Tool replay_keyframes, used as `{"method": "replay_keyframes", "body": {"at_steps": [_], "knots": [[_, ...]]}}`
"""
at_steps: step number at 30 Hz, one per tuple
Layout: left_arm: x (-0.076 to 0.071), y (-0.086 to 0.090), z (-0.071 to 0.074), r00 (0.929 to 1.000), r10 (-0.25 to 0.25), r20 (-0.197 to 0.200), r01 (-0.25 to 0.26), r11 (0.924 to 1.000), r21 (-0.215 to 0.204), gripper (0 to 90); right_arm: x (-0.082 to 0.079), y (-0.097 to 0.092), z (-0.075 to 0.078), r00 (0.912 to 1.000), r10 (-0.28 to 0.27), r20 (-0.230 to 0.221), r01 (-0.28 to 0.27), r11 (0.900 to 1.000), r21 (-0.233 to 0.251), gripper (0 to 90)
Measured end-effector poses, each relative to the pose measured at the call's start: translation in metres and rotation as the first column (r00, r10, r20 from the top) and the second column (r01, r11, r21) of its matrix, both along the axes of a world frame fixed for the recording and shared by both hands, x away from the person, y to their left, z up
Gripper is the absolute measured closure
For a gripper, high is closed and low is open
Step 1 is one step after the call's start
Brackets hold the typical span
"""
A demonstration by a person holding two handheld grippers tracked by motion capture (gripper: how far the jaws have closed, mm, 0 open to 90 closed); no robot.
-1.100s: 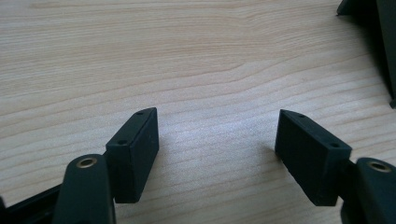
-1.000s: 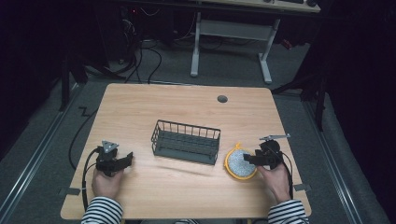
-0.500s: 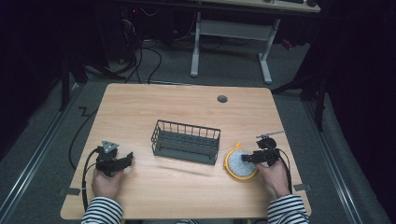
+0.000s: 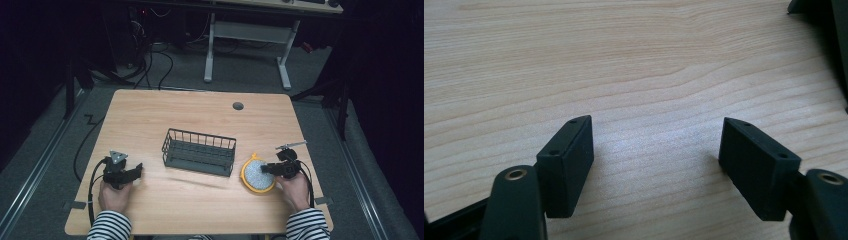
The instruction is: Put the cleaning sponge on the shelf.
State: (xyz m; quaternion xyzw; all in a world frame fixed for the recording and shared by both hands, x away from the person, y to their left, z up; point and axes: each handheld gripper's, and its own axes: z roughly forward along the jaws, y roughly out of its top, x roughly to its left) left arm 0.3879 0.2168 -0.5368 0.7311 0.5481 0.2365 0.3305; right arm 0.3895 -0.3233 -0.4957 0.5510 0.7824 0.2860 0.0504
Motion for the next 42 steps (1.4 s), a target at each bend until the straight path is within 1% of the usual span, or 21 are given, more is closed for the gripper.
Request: {"method": "replay_keyframes", "body": {"at_steps": [2,4,7,11,14,15,18,22,30,35,37,39,42], "knots": [[0.000,0.000,0.000,1.0000,0.000,0.000,0.000,1.0000,0.000,30.6,0.000,0.000,0.001,1.0000,0.006,0.004,-0.006,1.0000,0.003,76.2],[0.000,0.000,0.000,1.0000,0.000,0.000,0.000,1.0000,-0.001,30.5,-0.001,0.000,0.001,0.9999,0.013,0.012,-0.013,0.9999,0.000,77.8],[0.000,0.000,0.000,1.0000,-0.001,0.000,0.001,1.0000,-0.001,30.4,-0.001,0.001,0.003,0.9994,0.024,0.024,-0.024,0.9997,-0.011,79.1],[0.000,0.001,0.000,1.0000,-0.003,0.000,0.003,0.9999,-0.010,29.8,-0.001,0.001,0.006,0.9990,0.031,0.034,-0.031,0.9995,-0.007,79.5],[0.000,0.001,0.000,1.0000,-0.005,-0.001,0.005,0.9999,-0.012,29.1,-0.002,0.000,0.013,0.9978,0.028,0.061,-0.028,0.9996,0.001,79.7],[0.000,0.000,0.000,1.0000,-0.006,-0.002,0.006,1.0000,-0.008,29.1,-0.003,0.000,0.015,0.9976,0.024,0.065,-0.024,0.9997,0.000,79.8],[0.000,-0.001,0.000,1.0000,-0.007,-0.001,0.007,1.0000,0.003,28.4,-0.005,-0.003,0.023,0.9952,0.034,0.092,-0.034,0.9994,0.002,79.8],[0.000,-0.001,0.000,1.0000,-0.007,0.000,0.007,1.0000,0.000,28.9,-0.008,-0.006,0.032,0.9926,0.033,0.117,-0.035,0.9993,0.010,79.7],[0.000,-0.001,0.000,1.0000,-0.008,-0.001,0.008,1.0000,0.004,28.3,-0.012,-0.012,0.054,0.9840,0.029,0.176,-0.034,0.9991,0.026,79.7],[0.000,-0.001,0.000,1.0000,-0.007,0.000,0.007,1.0000,0.001,28.3,-0.011,-0.011,0.062,0.9820,0.037,0.185,-0.041,0.9990,0.017,79.8],[0.000,-0.001,0.000,1.0000,-0.007,0.000,0.007,1.0000,0.001,28.3,-0.011,-0.010,0.065,0.9811,0.041,0.189,-0.047,0.9985,0.027,79.8],[0.000,-0.001,0.000,1.0000,-0.008,-0.001,0.008,1.0000,0.001,28.6,-0.011,-0.009,0.070,0.9788,0.049,0.199,-0.054,0.9984,0.019,79.7],[0.000,-0.001,0.000,1.0000,-0.008,-0.001,0.008,1.0000,0.002,28.6,-0.010,-0.008,0.078,0.9754,0.055,0.214,-0.061,0.9978,0.024,79.7]]}}
